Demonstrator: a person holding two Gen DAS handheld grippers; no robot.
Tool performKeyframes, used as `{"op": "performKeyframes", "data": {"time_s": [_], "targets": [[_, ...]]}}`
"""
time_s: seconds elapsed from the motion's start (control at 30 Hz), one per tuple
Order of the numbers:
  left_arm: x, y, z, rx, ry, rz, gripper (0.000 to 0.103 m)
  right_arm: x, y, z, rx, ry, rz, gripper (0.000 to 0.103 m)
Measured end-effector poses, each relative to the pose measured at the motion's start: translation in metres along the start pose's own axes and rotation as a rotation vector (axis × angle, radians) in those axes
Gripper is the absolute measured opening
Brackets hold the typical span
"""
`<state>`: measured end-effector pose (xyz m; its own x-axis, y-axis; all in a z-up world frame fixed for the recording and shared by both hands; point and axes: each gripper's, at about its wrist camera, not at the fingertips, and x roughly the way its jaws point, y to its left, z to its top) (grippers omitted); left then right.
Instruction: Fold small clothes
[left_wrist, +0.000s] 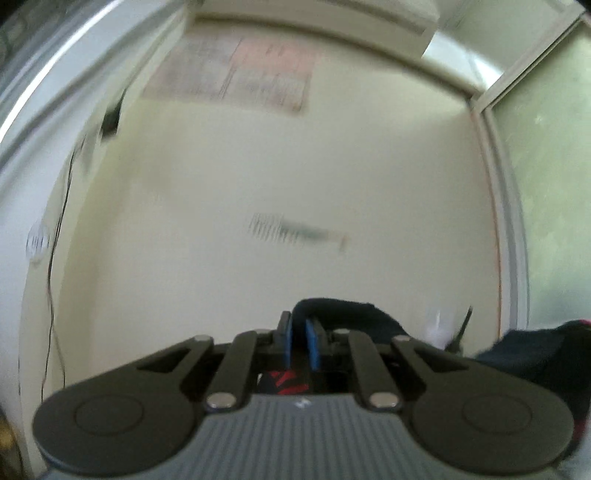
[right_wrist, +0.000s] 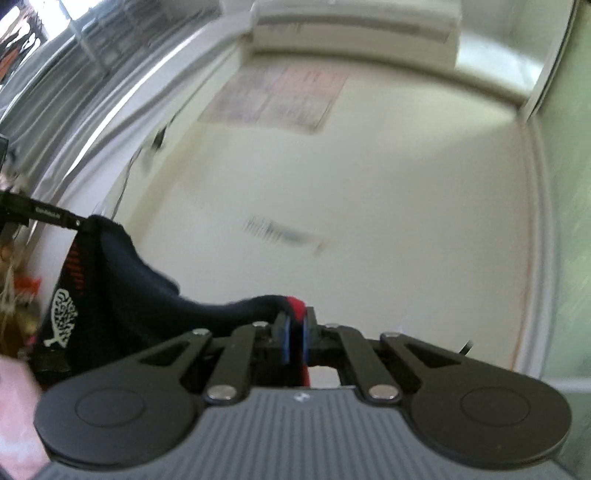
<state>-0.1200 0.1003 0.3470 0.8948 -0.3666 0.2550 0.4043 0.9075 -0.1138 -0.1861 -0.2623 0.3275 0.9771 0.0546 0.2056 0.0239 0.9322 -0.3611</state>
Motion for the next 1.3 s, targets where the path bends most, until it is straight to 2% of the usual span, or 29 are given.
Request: {"op": "performKeyframes", "data": {"time_s": [0.13,0.2,0.33,0.4,0.5,0.57,0.63,0.67,0.7,0.73,0.77,0.8,0.83,0.87,0.9,0.97,1.03,1.07,1.2,1.23,1.27,1.3], "targets": [[-0.013,-0.027,0.029,0.061,-0.122,-0.008,0.008,-0.015,-0.011,0.03,0.008,-0.073,-0.043,0.0],[-0.013,-0.04,0.036,0.096,-0.147,-0.01,0.008,-0.014,-0.018,0.035,0.008,-0.091,-0.076,0.0],[0.013,-0.052,0.019,0.13,-0.089,-0.011,0.008,-0.002,-0.033,0.022,0.08,-0.052,-0.073,0.0],[0.034,-0.053,0.004,0.132,-0.031,-0.001,0.008,0.006,-0.034,0.008,0.094,-0.013,-0.073,0.0],[0.079,-0.044,-0.039,0.099,0.099,0.02,0.008,0.033,-0.036,-0.03,0.132,0.096,-0.057,0.0],[0.11,-0.037,-0.07,0.097,0.169,0.061,0.008,0.057,-0.035,-0.063,0.157,0.179,-0.054,0.0],[0.149,-0.034,-0.11,0.111,0.242,0.104,0.01,0.095,-0.034,-0.11,0.204,0.288,-0.061,0.0],[0.175,-0.033,-0.136,0.12,0.283,0.132,0.014,0.117,-0.032,-0.135,0.23,0.339,-0.07,0.0],[0.203,-0.036,-0.17,0.15,0.338,0.171,0.024,0.143,-0.027,-0.167,0.248,0.402,-0.078,0.0],[0.229,-0.039,-0.208,0.222,0.424,0.221,0.04,0.17,-0.02,-0.205,0.253,0.484,-0.081,0.001],[0.255,-0.041,-0.248,0.31,0.548,0.269,0.04,0.192,-0.012,-0.241,0.24,0.574,-0.09,0.025],[0.272,-0.039,-0.285,0.37,0.687,0.303,0.024,0.207,-0.002,-0.279,0.209,0.685,-0.105,0.035],[0.276,-0.035,-0.323,0.391,0.82,0.324,0.008,0.209,0.004,-0.304,0.179,0.761,-0.125,0.035],[0.267,-0.029,-0.344,0.37,0.876,0.298,0.009,0.201,0.009,-0.326,0.161,0.814,-0.126,0.036],[0.251,-0.024,-0.356,0.343,0.888,0.248,0.013,0.183,0.012,-0.345,0.175,0.851,-0.078,0.038],[0.204,-0.016,-0.368,0.311,0.865,0.162,0.014,0.14,0.013,-0.365,0.231,0.898,0.002,0.049],[0.159,-0.006,-0.369,0.262,0.853,0.104,0.032,0.096,0.012,-0.379,0.293,0.95,0.05,0.051],[0.14,-0.003,-0.37,0.235,0.851,0.07,0.034,0.077,0.012,-0.383,0.318,0.98,0.064,0.054],[0.089,0.005,-0.382,0.097,0.915,-0.037,0.035,0.009,0.015,-0.392,0.337,1.081,0.015,0.054],[0.078,0.003,-0.385,0.086,0.921,-0.051,0.035,-0.005,0.015,-0.392,0.353,1.076,-0.002,0.044],[0.071,0.003,-0.387,0.082,0.92,-0.055,0.035,-0.019,0.014,-0.39,0.388,1.068,-0.019,0.019],[0.068,0.005,-0.389,0.076,0.917,-0.058,0.037,-0.028,0.012,-0.387,0.431,1.065,-0.022,0.0]]}}
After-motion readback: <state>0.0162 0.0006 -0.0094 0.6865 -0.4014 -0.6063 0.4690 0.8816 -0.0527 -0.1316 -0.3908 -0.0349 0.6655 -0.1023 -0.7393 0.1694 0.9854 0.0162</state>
